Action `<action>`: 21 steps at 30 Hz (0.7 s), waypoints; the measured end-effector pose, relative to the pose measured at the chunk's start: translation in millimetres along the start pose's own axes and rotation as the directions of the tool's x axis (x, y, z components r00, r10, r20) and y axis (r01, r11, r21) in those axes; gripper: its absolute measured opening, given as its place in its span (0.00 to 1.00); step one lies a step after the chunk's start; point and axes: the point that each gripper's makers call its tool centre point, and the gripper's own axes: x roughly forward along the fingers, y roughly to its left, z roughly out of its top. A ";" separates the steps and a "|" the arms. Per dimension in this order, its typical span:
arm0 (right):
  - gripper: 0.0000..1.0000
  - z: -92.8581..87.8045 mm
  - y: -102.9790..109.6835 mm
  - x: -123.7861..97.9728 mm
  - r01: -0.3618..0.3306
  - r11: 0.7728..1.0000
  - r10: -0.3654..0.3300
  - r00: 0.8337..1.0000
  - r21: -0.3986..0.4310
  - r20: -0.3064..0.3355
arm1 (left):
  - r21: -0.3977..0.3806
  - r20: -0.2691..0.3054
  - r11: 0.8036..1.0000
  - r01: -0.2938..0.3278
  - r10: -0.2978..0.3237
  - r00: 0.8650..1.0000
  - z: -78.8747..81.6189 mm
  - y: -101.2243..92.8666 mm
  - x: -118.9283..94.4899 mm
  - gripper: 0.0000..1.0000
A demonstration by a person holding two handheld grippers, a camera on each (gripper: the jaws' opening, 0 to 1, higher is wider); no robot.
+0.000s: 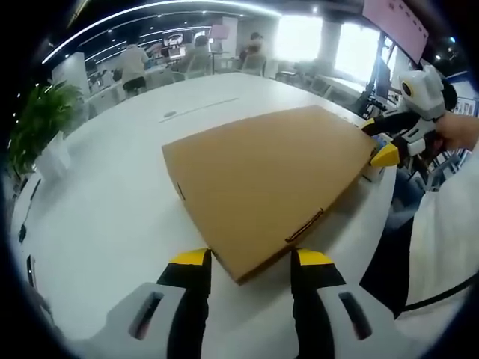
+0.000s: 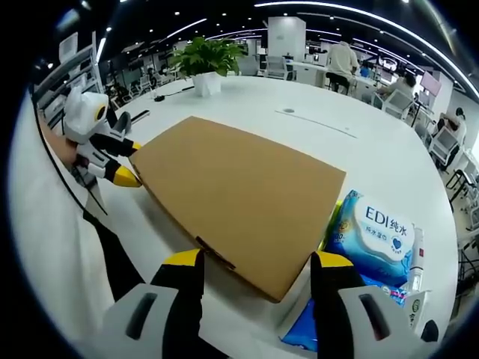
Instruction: Operate the shoe box by opening the lid, removing the specified soft item, and placing it in the target area until the item is outside and the box remains undamaged.
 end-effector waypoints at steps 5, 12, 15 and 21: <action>0.56 -1.0 0.6 -1.3 0.001 1.000 0.000 1.000 0.021 -0.013 | 0.031 0.019 0.999 -0.017 0.017 1.000 2.6 -3.7 -4.9 0.46; 0.53 -5.0 1.6 -11.2 0.010 1.000 -0.011 1.000 -0.018 -0.028 | -0.017 0.018 0.999 0.045 -0.045 0.999 -2.5 -10.8 -13.9 0.45; 0.52 -8.5 -4.6 -17.8 0.024 0.994 -0.030 0.998 -0.108 -0.057 | -0.056 0.058 0.997 0.050 -0.046 0.997 1.4 -4.6 -21.9 0.44; 0.51 3.4 -11.1 -33.4 -0.009 0.998 0.008 1.000 -0.060 -0.017 | -0.043 0.098 0.998 0.055 -0.050 0.994 13.3 -3.2 -29.6 0.47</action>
